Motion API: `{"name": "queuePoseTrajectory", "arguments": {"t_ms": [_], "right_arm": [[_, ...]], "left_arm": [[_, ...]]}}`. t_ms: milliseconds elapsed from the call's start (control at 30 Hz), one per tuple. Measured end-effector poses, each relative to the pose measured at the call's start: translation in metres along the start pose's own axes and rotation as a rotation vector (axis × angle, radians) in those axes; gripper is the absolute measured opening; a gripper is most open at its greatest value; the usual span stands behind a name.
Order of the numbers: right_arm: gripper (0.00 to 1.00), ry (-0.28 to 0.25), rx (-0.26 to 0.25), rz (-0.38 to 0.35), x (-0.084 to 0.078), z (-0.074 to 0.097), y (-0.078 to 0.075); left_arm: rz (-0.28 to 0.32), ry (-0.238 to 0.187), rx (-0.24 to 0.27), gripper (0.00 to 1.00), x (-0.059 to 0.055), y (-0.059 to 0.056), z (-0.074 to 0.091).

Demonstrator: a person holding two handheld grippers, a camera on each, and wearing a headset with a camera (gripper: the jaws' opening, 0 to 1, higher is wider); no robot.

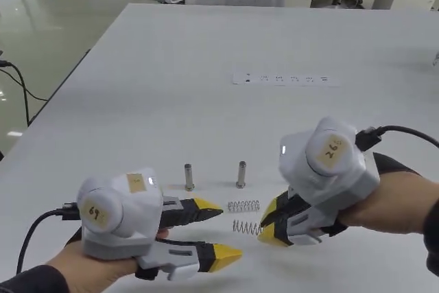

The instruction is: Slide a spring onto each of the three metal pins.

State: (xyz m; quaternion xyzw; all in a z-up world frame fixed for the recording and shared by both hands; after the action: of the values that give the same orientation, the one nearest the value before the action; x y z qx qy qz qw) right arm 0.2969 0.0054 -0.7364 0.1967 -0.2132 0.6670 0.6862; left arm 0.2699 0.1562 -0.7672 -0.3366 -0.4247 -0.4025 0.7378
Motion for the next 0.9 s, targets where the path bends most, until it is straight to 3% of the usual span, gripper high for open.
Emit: {"name": "queuePoseTrajectory", "arguments": {"t_ms": [433,900], "right_arm": [[0.13,0.003,0.078,0.108,0.005,0.002,0.004],[0.13,0.017,0.123,0.191,0.010,0.004,0.007]], "left_arm": [[-0.043,-0.002,-0.043,0.25,0.003,-0.006,-0.003],[-0.086,0.004,-0.082,0.10,0.003,-0.011,-0.005]]}}
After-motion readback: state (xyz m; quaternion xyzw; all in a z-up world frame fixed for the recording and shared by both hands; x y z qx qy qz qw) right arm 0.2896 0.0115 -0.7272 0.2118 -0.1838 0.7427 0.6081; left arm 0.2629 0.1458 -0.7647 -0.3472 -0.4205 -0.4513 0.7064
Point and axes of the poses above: the centre of the closed fingertips' face, and the gripper's own axes: z roughly backward along the fingers, y roughly to its left, x roughly out of its top, the point moved 9 cm from there along z, roughly backward along the fingers, and after that the axes turned 3 degrees about z, right-handed, at the moved point
